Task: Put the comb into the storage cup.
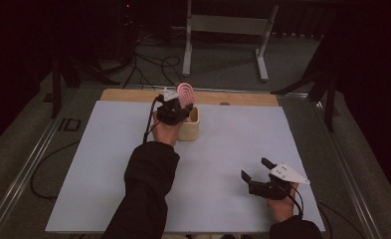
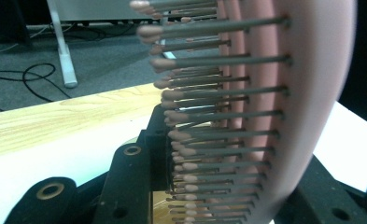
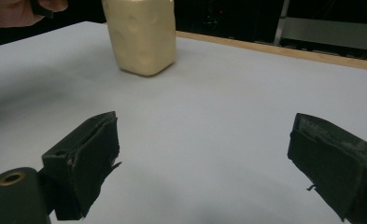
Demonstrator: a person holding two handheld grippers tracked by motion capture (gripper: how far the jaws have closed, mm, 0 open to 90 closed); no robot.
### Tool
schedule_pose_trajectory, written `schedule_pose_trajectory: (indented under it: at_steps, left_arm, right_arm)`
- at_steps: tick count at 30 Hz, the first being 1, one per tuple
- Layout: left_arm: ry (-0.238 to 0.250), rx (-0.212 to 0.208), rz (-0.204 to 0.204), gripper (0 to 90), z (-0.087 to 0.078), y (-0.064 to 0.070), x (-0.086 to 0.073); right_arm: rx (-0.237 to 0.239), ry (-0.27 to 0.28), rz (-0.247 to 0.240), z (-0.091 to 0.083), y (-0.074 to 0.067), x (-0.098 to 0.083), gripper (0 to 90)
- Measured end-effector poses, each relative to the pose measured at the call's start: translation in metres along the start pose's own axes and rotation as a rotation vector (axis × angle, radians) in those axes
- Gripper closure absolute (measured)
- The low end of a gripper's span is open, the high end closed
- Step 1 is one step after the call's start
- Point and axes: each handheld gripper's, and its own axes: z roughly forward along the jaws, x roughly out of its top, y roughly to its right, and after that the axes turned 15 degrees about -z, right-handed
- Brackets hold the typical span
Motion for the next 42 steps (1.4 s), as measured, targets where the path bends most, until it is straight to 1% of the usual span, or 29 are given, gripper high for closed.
schedule_pose_trajectory:
  at_steps: [8,10,13,23,30,39,42]
  left_arm:
    - [-0.018,-0.009,0.005,63.4,0.003,-0.002,-0.001]
    - [-0.018,-0.020,0.001,63.3,0.004,-0.004,-0.001]
    - [-0.020,-0.024,0.001,63.2,0.004,-0.004,-0.001]
    - [-0.038,-0.036,0.017,63.2,0.006,-0.007,0.003]
    - [-0.049,-0.024,0.018,63.2,0.006,-0.012,0.005]
    - [-0.064,-0.009,0.039,62.3,0.005,-0.017,0.008]
    - [-0.063,-0.003,0.039,61.8,0.005,-0.019,0.008]
  right_arm:
    - [-0.002,-0.002,-0.002,0.000,0.000,0.000,8.6]
    - [-0.001,-0.002,-0.002,0.000,0.000,0.000,8.6]
    - [-0.001,-0.002,-0.003,0.000,0.000,0.000,8.6]
    - [-0.003,-0.002,0.000,-0.001,0.000,0.000,8.6]
    - [-0.002,-0.001,-0.001,-0.001,0.000,0.000,8.6]
    - [-0.002,-0.002,-0.001,-0.001,0.000,0.000,8.6]
    - [-0.003,-0.002,-0.003,-0.001,0.000,0.000,8.6]
